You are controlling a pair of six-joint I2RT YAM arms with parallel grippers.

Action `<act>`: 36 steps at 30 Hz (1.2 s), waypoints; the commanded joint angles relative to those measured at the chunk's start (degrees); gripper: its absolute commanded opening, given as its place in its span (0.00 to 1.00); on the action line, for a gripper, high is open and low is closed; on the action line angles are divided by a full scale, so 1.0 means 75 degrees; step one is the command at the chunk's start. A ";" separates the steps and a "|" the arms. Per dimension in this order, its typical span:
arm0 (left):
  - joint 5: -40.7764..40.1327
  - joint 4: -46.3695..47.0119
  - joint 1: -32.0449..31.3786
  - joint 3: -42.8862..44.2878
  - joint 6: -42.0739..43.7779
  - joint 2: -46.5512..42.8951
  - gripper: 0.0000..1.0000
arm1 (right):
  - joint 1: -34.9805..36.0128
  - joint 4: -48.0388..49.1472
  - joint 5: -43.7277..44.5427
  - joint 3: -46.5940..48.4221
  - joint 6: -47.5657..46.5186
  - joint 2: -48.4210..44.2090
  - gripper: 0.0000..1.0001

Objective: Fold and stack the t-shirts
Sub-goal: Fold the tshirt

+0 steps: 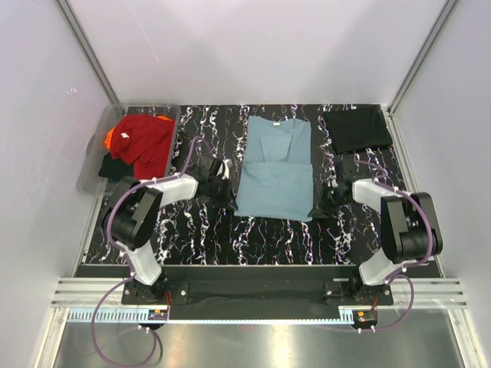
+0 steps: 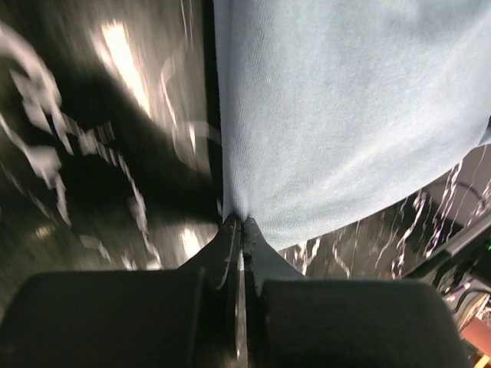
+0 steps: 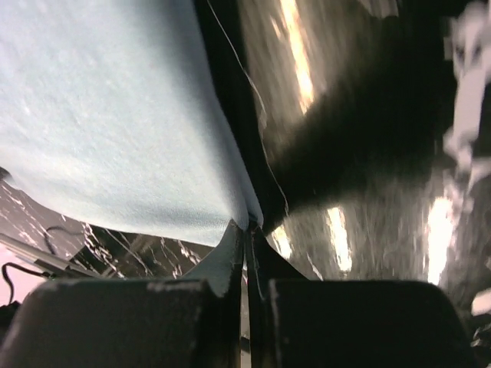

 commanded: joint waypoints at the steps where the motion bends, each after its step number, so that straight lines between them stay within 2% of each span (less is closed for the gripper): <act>1: -0.0571 -0.0237 -0.0117 -0.0681 -0.0241 -0.0689 0.00 | 0.0029 -0.0265 0.0084 -0.0536 0.0479 -0.0556 0.02; 4: -0.0688 -0.0226 -0.0280 -0.1185 -0.0370 -0.1182 0.02 | 0.0029 -0.0265 -0.0069 -0.1063 0.0830 -0.1129 0.03; 5: -0.0758 -0.0225 -0.0304 -0.1395 -0.0417 -0.1392 0.11 | 0.0018 -0.0254 -0.0105 -0.1134 0.0947 -0.1236 0.07; 8: -0.0922 -0.0284 -0.0433 -0.1642 -0.0546 -0.1721 0.17 | 0.0018 -0.0277 -0.0128 -0.1299 0.1147 -0.1658 0.15; 9: -0.0957 -0.0330 -0.0433 -0.1655 -0.0570 -0.1803 0.26 | 0.0029 -0.0312 -0.0070 -0.1287 0.1159 -0.1740 0.22; 11: -0.1144 -0.0506 -0.0433 -0.1458 -0.0523 -0.2025 0.31 | 0.0029 -0.0616 0.0339 -0.1148 0.1136 -0.2009 0.28; 12: -0.1215 -0.0716 -0.0433 -0.1328 -0.0430 -0.2085 0.32 | 0.0029 -0.0849 0.0746 -0.1007 0.1113 -0.2184 0.35; 15: -0.1205 -0.0905 -0.0445 -0.0707 -0.0324 -0.2202 0.35 | 0.0029 -0.1411 0.1370 -0.0714 0.0960 -0.2292 0.39; 20: -0.0959 -0.0777 -0.0620 0.0194 -0.0371 -0.1783 0.34 | 0.0029 -0.1496 0.1606 -0.0011 0.0960 -0.2163 0.39; 24: -0.0888 -0.0659 -0.0703 0.0886 -0.0172 -0.1009 0.33 | 0.0018 -0.1227 0.1069 0.0844 0.0574 -0.1614 0.31; 26: -0.0841 -0.0659 -0.0691 0.1354 -0.0101 -0.0472 0.32 | 0.0029 -0.1191 0.0962 0.1441 0.0305 -0.1063 0.27; 36: -0.1028 -0.0905 -0.0516 0.3160 0.0227 0.1312 0.32 | 0.0018 -0.1062 0.0598 0.3247 -0.0188 0.1268 0.25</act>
